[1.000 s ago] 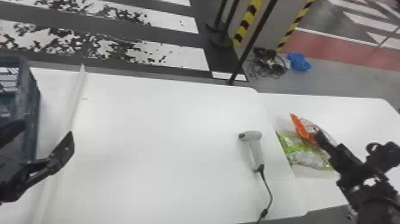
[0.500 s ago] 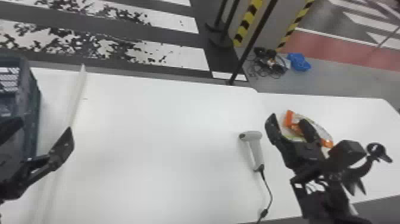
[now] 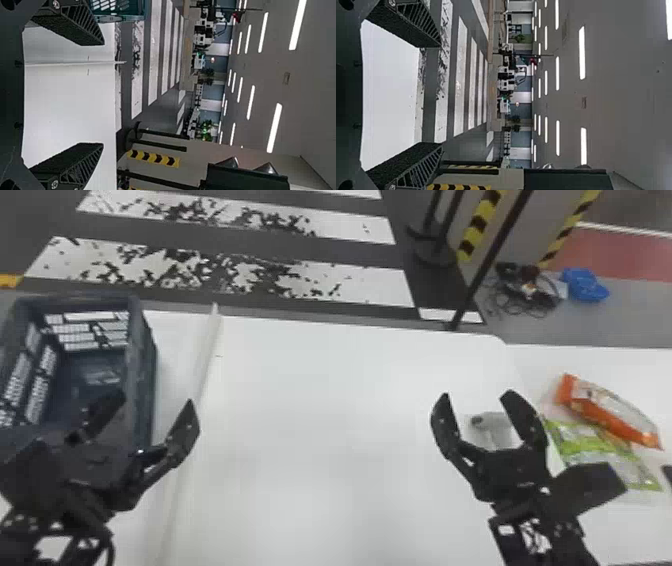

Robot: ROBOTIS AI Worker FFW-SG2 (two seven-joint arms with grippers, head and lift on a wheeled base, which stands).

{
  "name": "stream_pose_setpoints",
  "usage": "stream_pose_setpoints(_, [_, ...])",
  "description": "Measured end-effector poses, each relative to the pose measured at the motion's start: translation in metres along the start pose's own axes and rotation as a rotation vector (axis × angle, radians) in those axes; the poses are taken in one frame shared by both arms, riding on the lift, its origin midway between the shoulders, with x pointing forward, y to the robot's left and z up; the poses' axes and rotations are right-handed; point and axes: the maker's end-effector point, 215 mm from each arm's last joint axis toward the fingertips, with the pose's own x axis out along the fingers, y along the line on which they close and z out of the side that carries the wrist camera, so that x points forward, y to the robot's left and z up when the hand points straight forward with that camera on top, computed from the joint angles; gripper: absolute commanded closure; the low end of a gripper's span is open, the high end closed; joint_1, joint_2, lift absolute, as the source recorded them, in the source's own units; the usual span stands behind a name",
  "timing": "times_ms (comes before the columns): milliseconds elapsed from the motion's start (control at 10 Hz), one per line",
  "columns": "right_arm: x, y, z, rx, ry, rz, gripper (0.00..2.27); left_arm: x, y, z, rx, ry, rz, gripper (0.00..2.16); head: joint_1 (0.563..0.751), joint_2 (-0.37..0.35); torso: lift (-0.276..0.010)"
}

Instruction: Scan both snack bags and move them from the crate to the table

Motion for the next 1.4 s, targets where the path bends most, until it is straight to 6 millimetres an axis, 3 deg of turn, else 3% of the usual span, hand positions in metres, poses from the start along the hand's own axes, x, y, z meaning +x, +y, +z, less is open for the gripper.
stream_pose_setpoints(100, [-0.006, 0.017, -0.002, 0.014, -0.012, 0.020, 0.05, -0.002, 0.000, 0.003, -0.007, -0.016, 0.011, 0.09, 0.695, -0.094, -0.088])
stream_pose_setpoints(300, [-0.016, 0.033, -0.006, 0.034, -0.032, 0.034, 0.06, -0.007, 0.000, 0.011, -0.011, -0.047, 0.023, 0.09, 0.695, -0.065, -0.088])
stream_pose_setpoints(1400, [-0.025, 0.036, -0.008, 0.038, -0.031, 0.035, 0.07, -0.008, -0.010, 0.013, -0.015, -0.051, 0.009, 0.09, 0.695, -0.077, -0.088])
